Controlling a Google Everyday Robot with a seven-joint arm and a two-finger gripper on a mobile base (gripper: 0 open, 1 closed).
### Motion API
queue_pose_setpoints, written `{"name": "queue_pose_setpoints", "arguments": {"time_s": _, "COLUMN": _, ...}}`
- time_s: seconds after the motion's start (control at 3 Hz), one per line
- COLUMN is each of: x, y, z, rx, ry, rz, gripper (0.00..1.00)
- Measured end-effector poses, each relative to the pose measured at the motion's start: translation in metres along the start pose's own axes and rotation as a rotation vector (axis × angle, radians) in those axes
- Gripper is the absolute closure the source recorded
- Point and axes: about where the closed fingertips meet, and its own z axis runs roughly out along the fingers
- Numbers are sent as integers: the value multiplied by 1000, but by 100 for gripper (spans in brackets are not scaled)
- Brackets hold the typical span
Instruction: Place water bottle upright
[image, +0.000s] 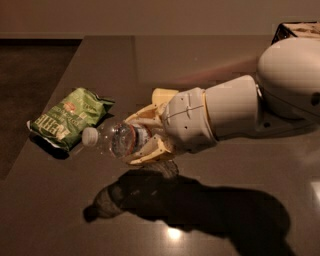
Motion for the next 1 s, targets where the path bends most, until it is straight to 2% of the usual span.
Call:
{"name": "queue_pose_setpoints", "arguments": {"time_s": 0.33, "x": 3, "y": -10, "z": -14, "rx": 157, "ry": -68, "rz": 84, "gripper": 100}}
{"name": "queue_pose_setpoints", "arguments": {"time_s": 0.67, "x": 1, "y": -20, "z": -19, "rx": 205, "ry": -125, "rz": 163, "gripper": 100}}
{"name": "queue_pose_setpoints", "arguments": {"time_s": 1.0, "x": -1, "y": -21, "z": -19, "rx": 206, "ry": -129, "rz": 167, "gripper": 100}}
